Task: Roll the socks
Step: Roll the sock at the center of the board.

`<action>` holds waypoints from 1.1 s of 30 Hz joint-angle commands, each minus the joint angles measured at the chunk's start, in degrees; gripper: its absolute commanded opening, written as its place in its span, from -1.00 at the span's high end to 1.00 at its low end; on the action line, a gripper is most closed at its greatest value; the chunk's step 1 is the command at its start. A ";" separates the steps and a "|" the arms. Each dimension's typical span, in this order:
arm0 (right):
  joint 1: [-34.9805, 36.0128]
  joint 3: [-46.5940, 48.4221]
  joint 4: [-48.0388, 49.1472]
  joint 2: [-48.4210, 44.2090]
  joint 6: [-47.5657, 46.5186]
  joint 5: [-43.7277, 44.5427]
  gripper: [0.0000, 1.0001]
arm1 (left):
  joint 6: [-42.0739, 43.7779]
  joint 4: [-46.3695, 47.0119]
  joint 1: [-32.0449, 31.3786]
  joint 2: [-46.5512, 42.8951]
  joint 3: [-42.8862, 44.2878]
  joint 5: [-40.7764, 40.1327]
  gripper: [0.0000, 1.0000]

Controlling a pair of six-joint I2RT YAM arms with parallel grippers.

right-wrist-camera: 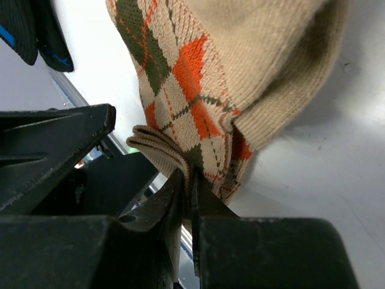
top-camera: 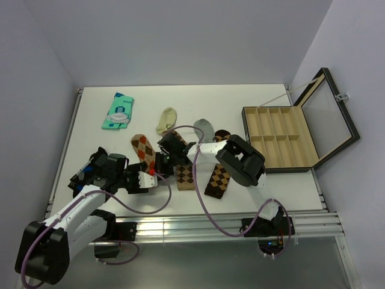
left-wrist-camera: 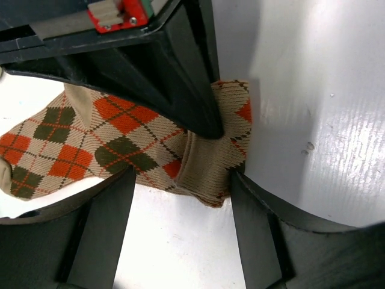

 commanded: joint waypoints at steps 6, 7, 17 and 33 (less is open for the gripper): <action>-0.31 2.26 -4.12 2.64 0.49 0.93 1.00 | 1.05 -8.18 -1.16 -1.11 5.23 4.65 -0.45; -0.39 2.17 -4.21 2.55 0.49 1.02 1.00 | 0.97 -9.75 -1.25 -1.20 5.93 5.01 -0.46; -0.66 0.15 -3.25 1.41 1.02 1.46 1.00 | -1.84 -2.75 -4.41 -1.64 1.72 0.97 -0.50; -1.10 -1.35 -1.93 0.62 1.37 0.41 1.00 | -2.02 12.38 -7.05 3.72 -4.61 -7.29 -0.12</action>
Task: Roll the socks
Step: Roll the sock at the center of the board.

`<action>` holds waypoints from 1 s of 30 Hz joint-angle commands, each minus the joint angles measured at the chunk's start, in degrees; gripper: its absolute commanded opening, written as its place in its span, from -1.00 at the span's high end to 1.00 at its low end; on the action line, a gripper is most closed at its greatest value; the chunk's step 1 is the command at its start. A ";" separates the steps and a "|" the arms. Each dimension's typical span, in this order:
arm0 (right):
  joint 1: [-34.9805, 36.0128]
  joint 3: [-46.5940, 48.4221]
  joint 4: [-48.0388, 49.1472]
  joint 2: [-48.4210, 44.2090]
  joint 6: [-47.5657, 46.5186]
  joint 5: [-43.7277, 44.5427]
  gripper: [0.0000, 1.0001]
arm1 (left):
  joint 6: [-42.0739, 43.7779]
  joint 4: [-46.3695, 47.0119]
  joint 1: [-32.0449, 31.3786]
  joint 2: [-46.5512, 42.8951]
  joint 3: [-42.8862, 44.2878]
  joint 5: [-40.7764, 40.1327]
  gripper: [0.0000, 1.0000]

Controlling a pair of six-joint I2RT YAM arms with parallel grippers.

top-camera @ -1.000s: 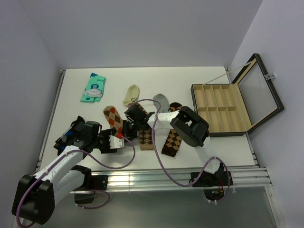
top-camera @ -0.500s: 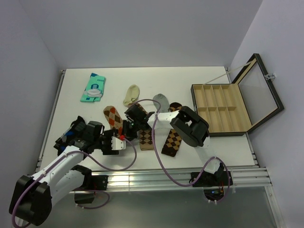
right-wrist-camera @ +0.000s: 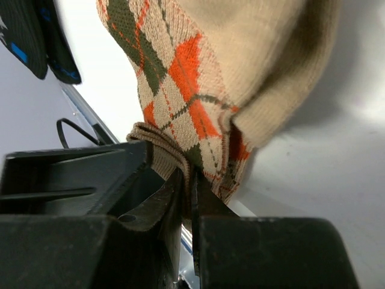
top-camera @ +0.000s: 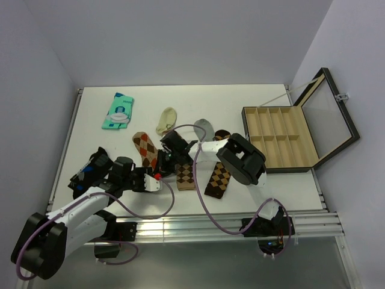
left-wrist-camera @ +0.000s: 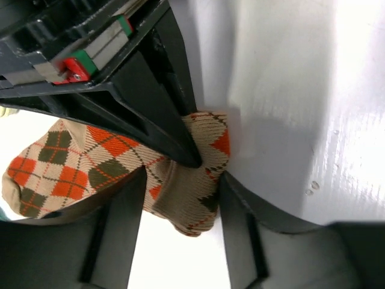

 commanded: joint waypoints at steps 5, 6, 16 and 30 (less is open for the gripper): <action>-0.09 -0.82 -2.59 0.60 -0.82 0.63 1.00 | 2.62 -5.84 -0.14 2.54 1.12 -2.04 0.09; -0.09 -0.82 -2.50 0.68 -0.99 0.54 1.00 | 2.54 -6.56 -0.31 2.98 1.65 -1.96 0.16; -0.36 -7.22 2.75 -6.33 -0.64 5.98 0.29 | -2.12 -16.23 -0.23 11.51 10.96 1.64 0.99; -3.44 -31.13 14.72 -33.14 1.12 32.95 -0.07 | -4.58 -30.99 1.96 16.42 23.34 11.66 0.99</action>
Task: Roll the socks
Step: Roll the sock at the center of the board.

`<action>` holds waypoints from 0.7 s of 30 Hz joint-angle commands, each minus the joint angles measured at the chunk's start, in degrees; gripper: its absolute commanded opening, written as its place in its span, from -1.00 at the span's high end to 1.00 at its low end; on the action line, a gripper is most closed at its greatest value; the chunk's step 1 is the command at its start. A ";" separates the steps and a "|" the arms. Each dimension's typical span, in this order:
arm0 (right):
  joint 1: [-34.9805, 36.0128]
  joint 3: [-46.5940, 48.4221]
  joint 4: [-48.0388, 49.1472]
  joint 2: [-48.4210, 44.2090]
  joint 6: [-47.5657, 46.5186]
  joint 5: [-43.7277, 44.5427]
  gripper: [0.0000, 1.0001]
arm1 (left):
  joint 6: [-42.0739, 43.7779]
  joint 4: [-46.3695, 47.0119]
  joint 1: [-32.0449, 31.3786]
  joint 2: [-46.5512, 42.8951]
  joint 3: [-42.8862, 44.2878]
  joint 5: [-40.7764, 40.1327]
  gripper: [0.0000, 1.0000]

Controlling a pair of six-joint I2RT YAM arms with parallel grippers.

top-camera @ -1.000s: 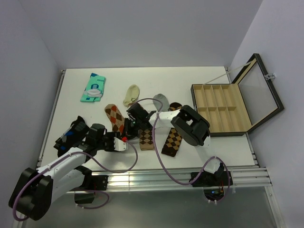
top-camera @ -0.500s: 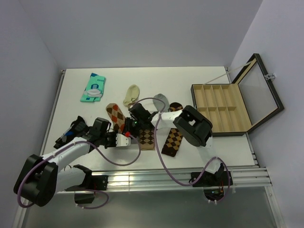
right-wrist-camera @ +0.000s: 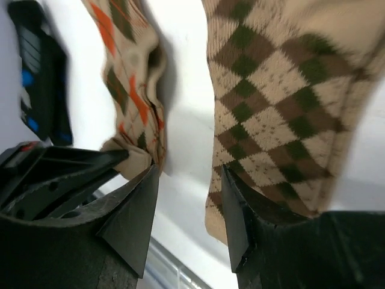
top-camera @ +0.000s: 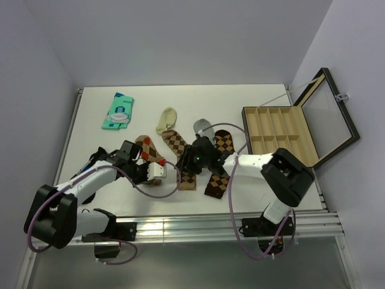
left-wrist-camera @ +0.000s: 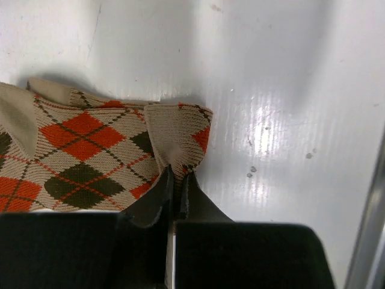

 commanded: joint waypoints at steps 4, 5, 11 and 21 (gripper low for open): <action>0.94 -11.54 13.77 -13.35 -3.92 15.63 -0.06 | 0.77 -12.62 3.83 9.34 11.05 9.85 0.99; 1.11 -12.78 15.96 -14.85 -6.28 16.69 -0.06 | 1.30 -14.11 5.41 10.94 13.94 10.64 0.99; 7.61 -17.19 21.42 -21.80 -17.10 23.81 0.02 | 5.43 -27.38 8.94 24.65 23.10 14.07 0.99; 13.77 -16.06 37.86 -11.54 -31.87 12.58 0.00 | 7.81 -40.04 11.22 39.07 33.03 16.27 0.99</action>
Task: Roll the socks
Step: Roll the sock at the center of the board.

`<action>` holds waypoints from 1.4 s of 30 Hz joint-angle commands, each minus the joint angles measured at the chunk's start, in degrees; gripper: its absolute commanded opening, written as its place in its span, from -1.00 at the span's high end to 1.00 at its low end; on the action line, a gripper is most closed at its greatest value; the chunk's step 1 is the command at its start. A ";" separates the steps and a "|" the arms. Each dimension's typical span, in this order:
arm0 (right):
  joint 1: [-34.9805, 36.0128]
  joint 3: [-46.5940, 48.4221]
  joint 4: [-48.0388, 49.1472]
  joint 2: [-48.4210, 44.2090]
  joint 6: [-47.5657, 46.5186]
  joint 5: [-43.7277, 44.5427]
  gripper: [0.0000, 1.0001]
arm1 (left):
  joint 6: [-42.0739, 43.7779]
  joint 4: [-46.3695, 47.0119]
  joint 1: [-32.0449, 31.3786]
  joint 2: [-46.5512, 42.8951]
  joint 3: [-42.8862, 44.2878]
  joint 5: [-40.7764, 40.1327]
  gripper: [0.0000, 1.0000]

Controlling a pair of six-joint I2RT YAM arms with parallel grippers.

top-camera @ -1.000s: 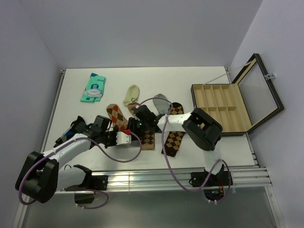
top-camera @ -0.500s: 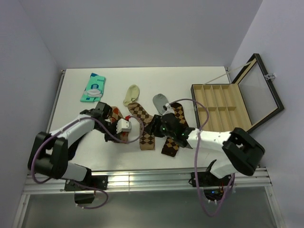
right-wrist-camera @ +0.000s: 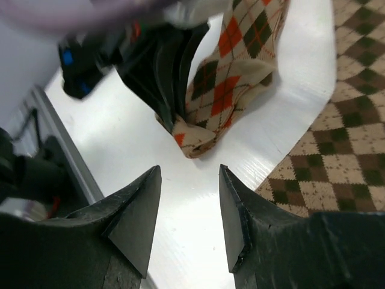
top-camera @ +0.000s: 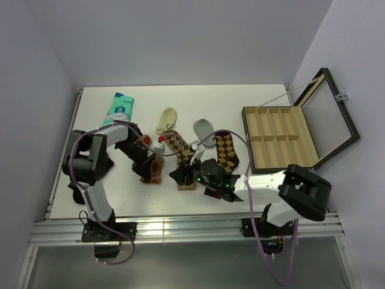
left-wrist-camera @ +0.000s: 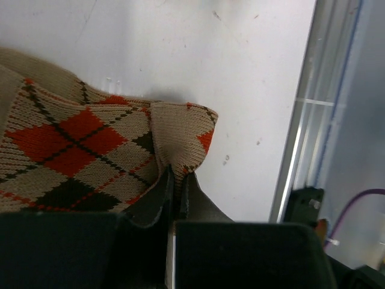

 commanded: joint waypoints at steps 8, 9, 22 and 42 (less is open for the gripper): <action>4.54 11.77 5.23 16.09 -12.14 -3.52 -0.10 | 4.53 -15.00 2.25 10.46 6.59 2.99 0.99; 4.72 12.39 5.05 16.71 -12.58 -3.35 -0.14 | 4.61 -15.00 2.25 10.64 6.33 2.72 0.99; 8.24 18.55 1.18 24.36 -17.16 -3.34 -0.25 | 3.91 -15.09 2.25 11.61 3.96 1.40 0.99; 9.47 22.60 -0.40 31.92 -16.90 -0.27 0.33 | 4.17 -15.00 2.16 9.33 2.37 1.76 0.99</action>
